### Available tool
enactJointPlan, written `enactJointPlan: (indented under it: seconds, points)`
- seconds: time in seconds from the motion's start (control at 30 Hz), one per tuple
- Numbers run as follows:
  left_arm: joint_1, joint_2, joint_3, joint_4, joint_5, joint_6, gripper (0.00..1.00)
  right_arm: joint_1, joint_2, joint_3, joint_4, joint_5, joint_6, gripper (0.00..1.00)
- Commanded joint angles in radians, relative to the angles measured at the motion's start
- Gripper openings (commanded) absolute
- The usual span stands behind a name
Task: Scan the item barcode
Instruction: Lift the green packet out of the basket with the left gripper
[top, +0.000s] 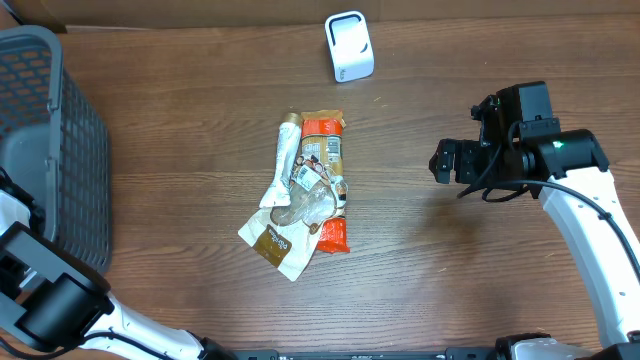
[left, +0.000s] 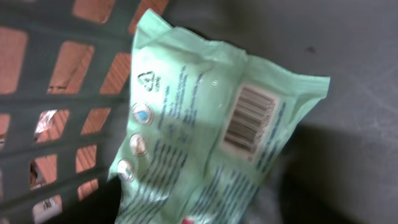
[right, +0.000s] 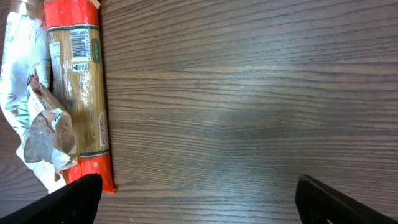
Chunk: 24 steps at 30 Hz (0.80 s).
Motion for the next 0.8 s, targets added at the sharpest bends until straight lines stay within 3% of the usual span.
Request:
enactJointPlan:
  seconds: [0.0, 0.03, 0.1, 0.23, 0.3, 0.43, 0.6, 0.63, 0.77]
  points:
    - [0.015, 0.074, -0.024, -0.010, 0.031, 0.004, 0.21, -0.003, 0.001, 0.019, 0.006, -0.019, -0.001, 1.00]
    - [0.015, 0.074, -0.024, -0.009, 0.044, 0.004, 0.14, -0.003, 0.001, 0.019, 0.006, -0.019, -0.001, 1.00]
    - [0.015, 0.074, -0.024, -0.012, 0.062, 0.004, 0.12, -0.003, 0.001, 0.019, 0.005, -0.019, -0.001, 1.00]
    - [0.019, 0.074, -0.036, -0.032, 0.105, 0.004, 0.46, -0.003, 0.001, 0.019, 0.006, -0.019, -0.001, 1.00]
    - [0.021, 0.074, -0.055, -0.029, 0.104, 0.005, 0.52, -0.003, 0.001, 0.019, 0.006, -0.019, -0.001, 1.00]
    - [0.026, 0.074, -0.092, -0.003, 0.104, 0.005, 0.53, -0.003, 0.001, 0.019, 0.005, -0.019, -0.001, 1.00]
    - [0.026, 0.074, -0.114, 0.016, 0.150, 0.005, 0.08, -0.003, 0.001, 0.019, 0.006, -0.019, -0.001, 1.00]
    - [0.026, 0.074, -0.114, 0.016, 0.173, 0.005, 0.04, -0.003, 0.001, 0.019, 0.006, -0.019, -0.001, 1.00]
    - [0.016, 0.073, -0.094, -0.007, 0.224, 0.005, 0.04, -0.003, 0.001, 0.019, 0.006, -0.019, -0.001, 1.00]
